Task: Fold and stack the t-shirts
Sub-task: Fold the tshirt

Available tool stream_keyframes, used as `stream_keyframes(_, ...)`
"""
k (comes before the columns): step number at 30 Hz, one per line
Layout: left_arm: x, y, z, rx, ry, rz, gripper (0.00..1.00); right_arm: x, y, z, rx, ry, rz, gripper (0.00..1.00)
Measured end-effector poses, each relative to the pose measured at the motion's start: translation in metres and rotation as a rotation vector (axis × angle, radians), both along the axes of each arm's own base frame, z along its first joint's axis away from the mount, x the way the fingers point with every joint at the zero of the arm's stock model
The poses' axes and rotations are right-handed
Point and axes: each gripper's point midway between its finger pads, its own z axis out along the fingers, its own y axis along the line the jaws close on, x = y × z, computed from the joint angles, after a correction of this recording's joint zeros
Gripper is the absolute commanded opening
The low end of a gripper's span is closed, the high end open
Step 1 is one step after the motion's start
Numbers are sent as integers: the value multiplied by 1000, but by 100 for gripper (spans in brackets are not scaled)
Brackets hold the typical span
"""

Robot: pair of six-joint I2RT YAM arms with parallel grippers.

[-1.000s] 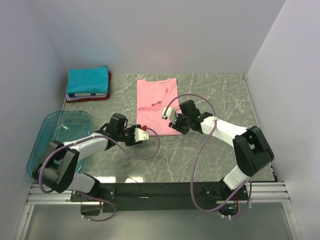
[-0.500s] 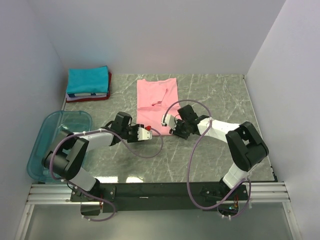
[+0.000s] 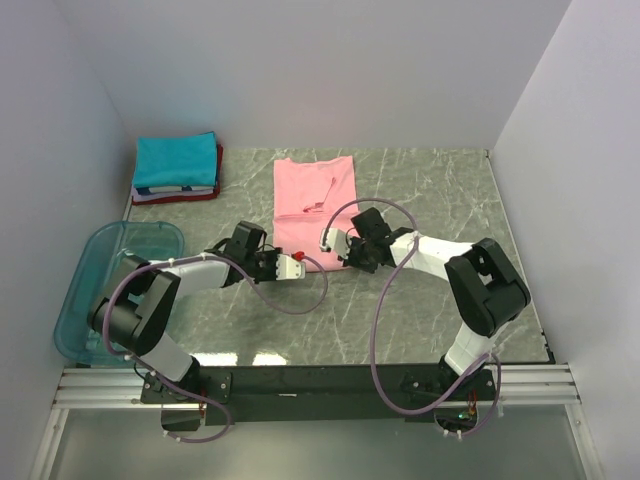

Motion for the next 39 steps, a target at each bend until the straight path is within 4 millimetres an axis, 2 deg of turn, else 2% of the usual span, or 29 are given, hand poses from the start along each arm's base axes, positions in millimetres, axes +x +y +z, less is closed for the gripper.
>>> stream_keyframes(1,0,0,0,1,5,0,4,0,0,0,-4,-3,2,0)
stream_keyframes(3,-1,-1,2,2,16,-3,1,1,0,0,-6,-4,4,0)
stream_keyframes(11,5,-1,17,-33,90,25,0,3,4,16,2,27,-7,0)
stream_keyframes(17,16,1,52,-102,120,66,0,13,11,46,56,15,-29,0)
stream_keyframes(20,13,3,72,-126,119,67,0,7,10,56,73,26,-35,0)
stream_keyframes(23,-5,5,86,-141,145,47,0,-8,8,66,98,58,-37,0)
stream_keyframes(27,-44,9,102,-161,201,9,0,-46,4,82,147,97,-21,0)
stream_keyframes(32,-110,14,120,-187,306,-69,0,-126,8,101,204,163,100,0)
stream_keyframes(34,-130,16,129,-211,347,-79,0,-148,9,111,229,186,142,0)
stream_keyframes(36,-143,17,134,-230,390,-69,0,-154,7,119,239,193,147,0)
stream_keyframes(39,-144,18,137,-238,431,-40,0,-144,9,128,233,208,142,0)
